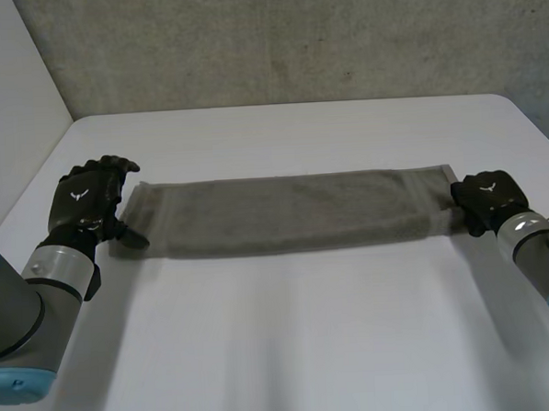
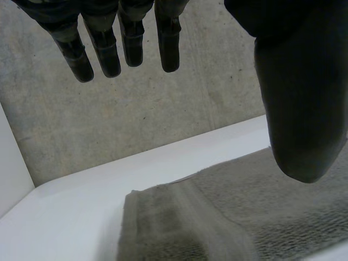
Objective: Fold the towel.
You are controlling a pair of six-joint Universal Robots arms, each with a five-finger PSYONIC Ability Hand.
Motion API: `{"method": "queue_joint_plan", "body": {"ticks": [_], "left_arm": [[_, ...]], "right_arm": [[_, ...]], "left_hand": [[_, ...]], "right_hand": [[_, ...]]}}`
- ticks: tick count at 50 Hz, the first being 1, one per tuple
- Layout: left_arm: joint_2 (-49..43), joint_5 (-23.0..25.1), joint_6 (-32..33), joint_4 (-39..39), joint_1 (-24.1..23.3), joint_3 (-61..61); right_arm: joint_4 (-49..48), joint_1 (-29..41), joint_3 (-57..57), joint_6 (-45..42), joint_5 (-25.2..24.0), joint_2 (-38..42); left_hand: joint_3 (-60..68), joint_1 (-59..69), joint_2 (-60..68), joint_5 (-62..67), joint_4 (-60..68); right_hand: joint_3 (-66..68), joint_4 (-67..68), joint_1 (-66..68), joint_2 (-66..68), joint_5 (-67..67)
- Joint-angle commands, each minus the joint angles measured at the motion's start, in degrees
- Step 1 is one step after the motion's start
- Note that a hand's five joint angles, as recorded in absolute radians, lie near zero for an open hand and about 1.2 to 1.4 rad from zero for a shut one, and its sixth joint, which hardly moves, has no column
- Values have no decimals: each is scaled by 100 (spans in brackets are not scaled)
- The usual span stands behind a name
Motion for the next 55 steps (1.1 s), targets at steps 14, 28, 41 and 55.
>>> {"method": "queue_joint_plan", "body": {"ticks": [14,28,41,55], "left_arm": [[15,-9,0,9,34,9],[76,-17,8,176,25,-88],[85,-9,79,308,25,-202],[85,0,88,352,-54,-237]], "right_arm": [[1395,-861,-1052,-1055,13,-1152],[1299,3071,-2459,-192,215,-292],[1079,4108,-3286,-350,882,1001],[1061,3071,-1440,-253,1243,-248]], "left_hand": [[-396,-388,-353,-250,-415],[-396,-388,-353,-250,-415],[-396,-388,-353,-250,-415],[-396,-388,-353,-250,-415]], "right_hand": [[551,407,446,607,416],[551,407,446,607,416],[-6449,-6593,-6554,-6393,-6584],[-6449,-6593,-6554,-6393,-6584]]}}
